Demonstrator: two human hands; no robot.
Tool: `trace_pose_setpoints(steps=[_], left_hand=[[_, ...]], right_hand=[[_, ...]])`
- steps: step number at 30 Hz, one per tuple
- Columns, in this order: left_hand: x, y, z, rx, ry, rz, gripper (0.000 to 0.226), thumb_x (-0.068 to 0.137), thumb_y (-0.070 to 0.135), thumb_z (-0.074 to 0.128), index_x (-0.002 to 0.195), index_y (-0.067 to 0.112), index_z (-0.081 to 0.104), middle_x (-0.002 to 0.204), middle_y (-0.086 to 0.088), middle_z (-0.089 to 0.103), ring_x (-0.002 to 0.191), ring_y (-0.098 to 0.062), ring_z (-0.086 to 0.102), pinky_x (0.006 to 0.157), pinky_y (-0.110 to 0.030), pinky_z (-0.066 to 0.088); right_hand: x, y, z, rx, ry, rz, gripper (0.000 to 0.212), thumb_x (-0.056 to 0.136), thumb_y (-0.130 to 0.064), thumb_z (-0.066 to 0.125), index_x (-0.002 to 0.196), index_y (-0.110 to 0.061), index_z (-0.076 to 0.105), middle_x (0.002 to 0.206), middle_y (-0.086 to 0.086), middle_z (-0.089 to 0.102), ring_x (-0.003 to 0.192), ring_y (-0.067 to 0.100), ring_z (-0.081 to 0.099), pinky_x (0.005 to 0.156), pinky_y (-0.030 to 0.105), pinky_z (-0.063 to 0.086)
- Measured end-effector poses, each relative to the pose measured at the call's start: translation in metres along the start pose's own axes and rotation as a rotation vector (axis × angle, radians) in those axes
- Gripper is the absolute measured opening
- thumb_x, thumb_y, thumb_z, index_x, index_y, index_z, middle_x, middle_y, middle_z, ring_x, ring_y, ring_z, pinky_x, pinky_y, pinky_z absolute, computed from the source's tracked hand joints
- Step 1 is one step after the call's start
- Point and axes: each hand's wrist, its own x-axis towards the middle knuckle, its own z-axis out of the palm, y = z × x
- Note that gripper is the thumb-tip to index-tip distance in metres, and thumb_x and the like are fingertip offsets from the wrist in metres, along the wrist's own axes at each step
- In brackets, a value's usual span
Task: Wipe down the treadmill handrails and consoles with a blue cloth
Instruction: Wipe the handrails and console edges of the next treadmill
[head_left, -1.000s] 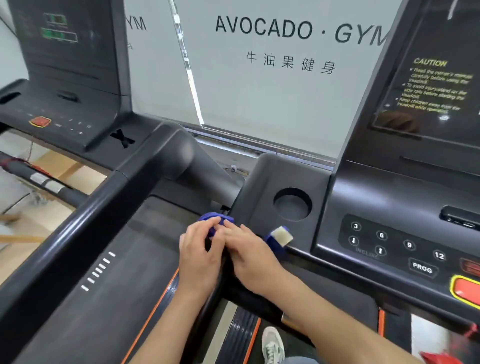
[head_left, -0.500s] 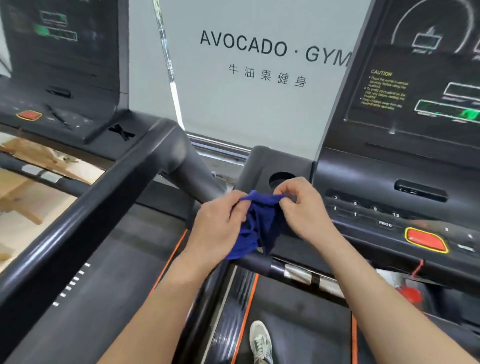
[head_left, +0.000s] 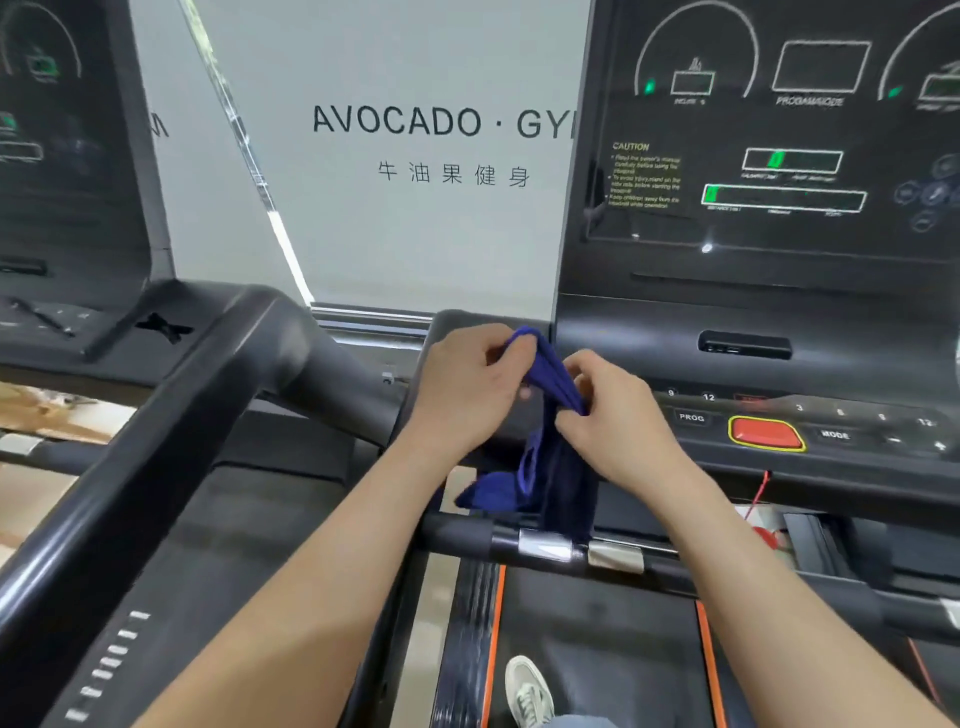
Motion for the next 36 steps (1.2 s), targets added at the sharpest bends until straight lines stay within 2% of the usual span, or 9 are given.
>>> trace_pose_setpoints(steps=[5,10,12,15,17,19,23,27,36], left_hand=[[-0.006,-0.007,-0.006,-0.263,0.036,-0.199,0.025,0.101,0.026,0.045,0.088,0.013,0.062,0.072,-0.008,0.07,0.056,-0.018,0.067,0.053,-0.024,0.051],[-0.042,-0.058,-0.037,-0.104,0.242,-0.3,0.016,0.096,0.014,0.051,0.091,0.015,0.066,0.06,0.002,0.056,0.044,-0.006,0.045,0.045,-0.022,0.038],[-0.069,-0.076,-0.051,-0.013,0.24,-0.355,0.021,0.093,0.011,0.052,0.103,0.026,0.063,0.063,0.0,0.059,0.043,-0.008,0.048,0.044,-0.024,0.042],[-0.115,-0.098,-0.064,0.241,-0.037,-0.437,0.032,0.088,0.014,0.051,0.102,0.041,0.059,0.054,-0.002,0.058,0.044,-0.012,0.052,0.053,-0.029,0.047],[-0.139,-0.105,-0.062,0.329,-0.255,-0.475,0.024,0.089,0.021,0.051,0.095,0.041,0.064,0.054,0.005,0.064,0.045,-0.004,0.053,0.055,-0.026,0.047],[-0.15,-0.11,-0.054,0.368,-0.305,-0.456,0.014,0.09,0.035,0.054,0.094,0.042,0.066,0.056,0.013,0.065,0.054,0.001,0.055,0.065,-0.026,0.05],[-0.145,-0.133,-0.037,0.505,0.111,-0.19,0.024,0.09,0.036,0.044,0.096,0.032,0.067,0.077,0.007,0.057,0.077,-0.013,0.052,0.069,-0.036,0.047],[-0.137,-0.149,-0.014,0.805,0.168,-0.104,0.042,0.087,0.035,0.035,0.119,0.026,0.061,0.107,-0.004,0.052,0.095,-0.027,0.048,0.072,-0.041,0.044],[-0.134,-0.155,-0.007,0.934,0.096,-0.041,0.042,0.086,0.023,0.052,0.128,0.019,0.055,0.117,-0.013,0.049,0.108,-0.033,0.048,0.085,-0.044,0.045]], right_hand=[[-0.002,0.009,0.001,-0.053,-0.105,-0.048,0.038,0.077,-0.002,0.056,0.105,-0.028,0.052,0.093,-0.002,0.048,0.081,0.018,0.051,0.072,0.031,0.041],[-0.026,0.006,0.034,-0.153,-0.162,-0.16,0.026,0.075,-0.005,0.054,0.091,-0.024,0.062,0.088,-0.007,0.06,0.083,0.017,0.055,0.075,0.033,0.045],[-0.037,0.009,0.044,-0.137,-0.347,-0.129,0.028,0.072,-0.006,0.053,0.087,-0.024,0.069,0.084,-0.007,0.066,0.08,0.015,0.058,0.074,0.033,0.048],[-0.044,0.013,0.045,0.025,-0.795,0.074,0.023,0.074,-0.014,0.058,0.087,-0.026,0.073,0.077,-0.009,0.067,0.069,0.008,0.058,0.072,0.028,0.049],[-0.039,0.012,0.06,0.085,-0.666,0.132,0.012,0.08,-0.025,0.06,0.083,-0.019,0.07,0.08,-0.003,0.068,0.078,0.016,0.063,0.076,0.032,0.051],[-0.03,-0.001,0.089,-0.06,-0.497,0.121,0.033,0.093,-0.04,0.045,0.079,-0.014,0.061,0.089,0.006,0.068,0.09,0.028,0.061,0.079,0.038,0.05],[-0.046,-0.033,0.159,-0.497,-0.395,-0.061,0.057,0.098,-0.057,0.02,0.096,-0.015,0.059,0.101,0.01,0.067,0.095,0.033,0.063,0.079,0.041,0.045],[-0.064,-0.002,0.156,-0.636,-0.168,-0.261,0.034,0.097,-0.046,0.04,0.089,-0.02,0.06,0.074,0.002,0.064,0.063,0.028,0.063,0.056,0.035,0.041],[-0.08,0.02,0.129,-0.76,-0.127,-0.082,0.01,0.086,-0.021,0.051,0.077,-0.017,0.055,0.065,0.003,0.058,0.054,0.031,0.058,0.05,0.033,0.03]])
